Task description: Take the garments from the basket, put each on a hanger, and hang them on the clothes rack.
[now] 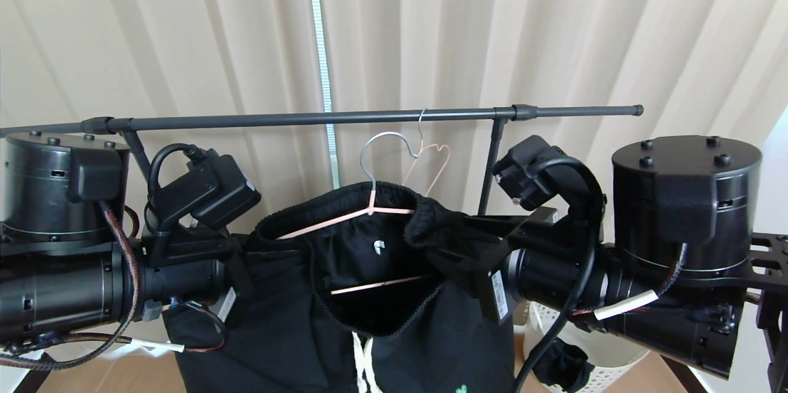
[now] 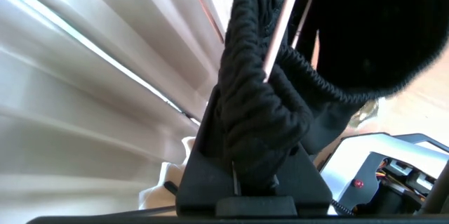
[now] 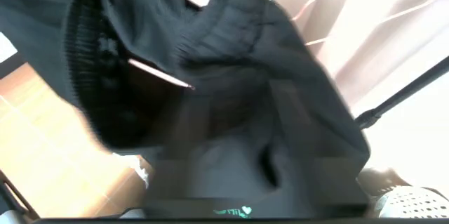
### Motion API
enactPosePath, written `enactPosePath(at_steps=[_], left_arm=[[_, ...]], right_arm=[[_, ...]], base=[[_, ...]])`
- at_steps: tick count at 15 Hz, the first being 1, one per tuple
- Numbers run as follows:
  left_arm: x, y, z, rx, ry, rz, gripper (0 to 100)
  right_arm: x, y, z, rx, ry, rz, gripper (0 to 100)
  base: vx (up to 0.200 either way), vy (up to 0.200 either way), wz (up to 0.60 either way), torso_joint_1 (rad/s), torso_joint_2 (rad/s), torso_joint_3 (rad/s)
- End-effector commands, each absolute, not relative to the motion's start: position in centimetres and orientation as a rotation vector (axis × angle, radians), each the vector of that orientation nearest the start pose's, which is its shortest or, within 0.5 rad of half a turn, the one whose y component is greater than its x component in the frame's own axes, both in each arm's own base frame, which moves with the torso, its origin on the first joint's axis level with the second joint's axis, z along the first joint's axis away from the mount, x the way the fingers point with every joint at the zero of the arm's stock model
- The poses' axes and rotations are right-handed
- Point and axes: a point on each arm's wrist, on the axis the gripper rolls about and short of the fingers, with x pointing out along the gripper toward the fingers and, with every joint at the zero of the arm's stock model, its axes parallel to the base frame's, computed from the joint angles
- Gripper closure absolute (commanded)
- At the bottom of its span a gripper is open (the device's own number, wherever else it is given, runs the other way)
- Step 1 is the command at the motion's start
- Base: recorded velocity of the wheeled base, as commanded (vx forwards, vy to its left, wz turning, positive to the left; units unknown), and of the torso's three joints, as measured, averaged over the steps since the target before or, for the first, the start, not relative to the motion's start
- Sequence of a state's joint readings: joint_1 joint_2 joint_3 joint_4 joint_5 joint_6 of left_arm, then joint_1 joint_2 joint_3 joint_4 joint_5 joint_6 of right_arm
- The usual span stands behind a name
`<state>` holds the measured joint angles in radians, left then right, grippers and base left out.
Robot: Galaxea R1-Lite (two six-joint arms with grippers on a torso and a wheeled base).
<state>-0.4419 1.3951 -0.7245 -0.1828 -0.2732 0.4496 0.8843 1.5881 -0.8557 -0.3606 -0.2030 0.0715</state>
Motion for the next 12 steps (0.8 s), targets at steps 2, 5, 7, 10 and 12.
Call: enactPosePath(at_steps=[2,5,7,10,12], left_arm=[[19.8,-10.0,19.8,0.462,0.332,-0.798,100],[19.8,-10.0,19.8,0.461,0.333,-0.797,100],[19.7,-9.7,20.2,0.436,0.328,-0.78,100],[19.5,-9.5,20.4,0.429,0.321,-0.776,100],[19.3,-9.1,20.5,0.416,0.318,-0.762,100]], right_arm=[[17.9,19.9,21.5,-0.109,0.322,0.642,0],[17.4,19.2,22.0,-0.116,0.342,0.689,0],[17.0,16.7,22.5,-0.164,0.363,0.786,0],[17.0,16.3,22.6,-0.169,0.363,0.812,0],[17.8,14.7,22.4,-0.176,0.359,0.825,0]], base=[[0.0,0.0,0.0,0.0,0.0,0.0],[0.0,0.0,0.0,0.0,0.0,0.0],[0.0,0.0,0.0,0.0,0.0,0.0],[0.0,0.0,0.0,0.0,0.0,0.0],[0.0,0.0,0.0,0.0,0.0,0.0]])
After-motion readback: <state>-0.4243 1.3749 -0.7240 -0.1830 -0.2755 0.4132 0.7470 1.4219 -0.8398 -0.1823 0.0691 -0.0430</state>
